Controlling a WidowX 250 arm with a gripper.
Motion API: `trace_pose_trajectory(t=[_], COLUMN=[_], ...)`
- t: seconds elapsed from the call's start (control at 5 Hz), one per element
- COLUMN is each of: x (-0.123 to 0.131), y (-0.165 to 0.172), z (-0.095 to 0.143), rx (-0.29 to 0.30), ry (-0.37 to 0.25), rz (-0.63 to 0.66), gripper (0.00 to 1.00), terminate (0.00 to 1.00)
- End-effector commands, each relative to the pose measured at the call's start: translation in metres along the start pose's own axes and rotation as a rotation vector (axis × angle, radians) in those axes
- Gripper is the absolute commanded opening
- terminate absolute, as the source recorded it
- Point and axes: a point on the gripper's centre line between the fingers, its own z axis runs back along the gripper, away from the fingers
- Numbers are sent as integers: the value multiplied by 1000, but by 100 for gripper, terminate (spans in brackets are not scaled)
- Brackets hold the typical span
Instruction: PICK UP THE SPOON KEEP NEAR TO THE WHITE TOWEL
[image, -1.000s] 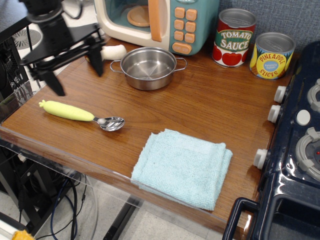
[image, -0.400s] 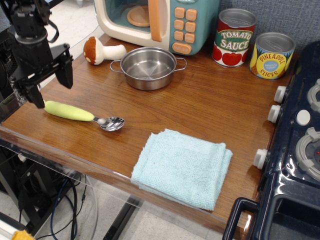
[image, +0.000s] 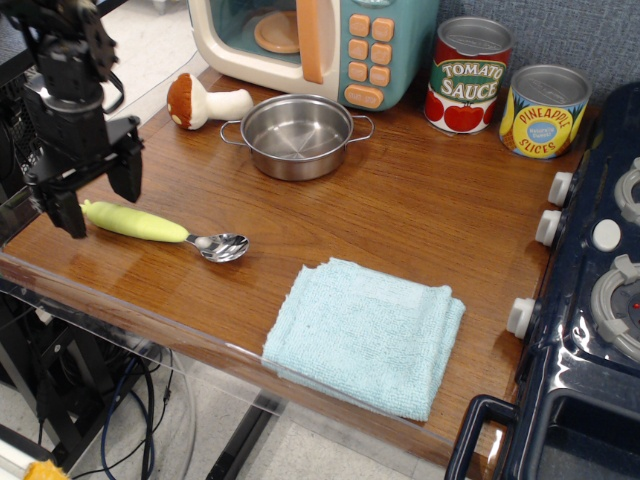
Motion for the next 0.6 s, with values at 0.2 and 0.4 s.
trace_pose_trajectory(t=[0.2, 0.4], x=[-21, -25], y=[7, 7], z=[2, 10], rx=[-32, -59], ry=[55, 63], rz=[34, 41], gripper=[0, 0], terminate=[0, 0])
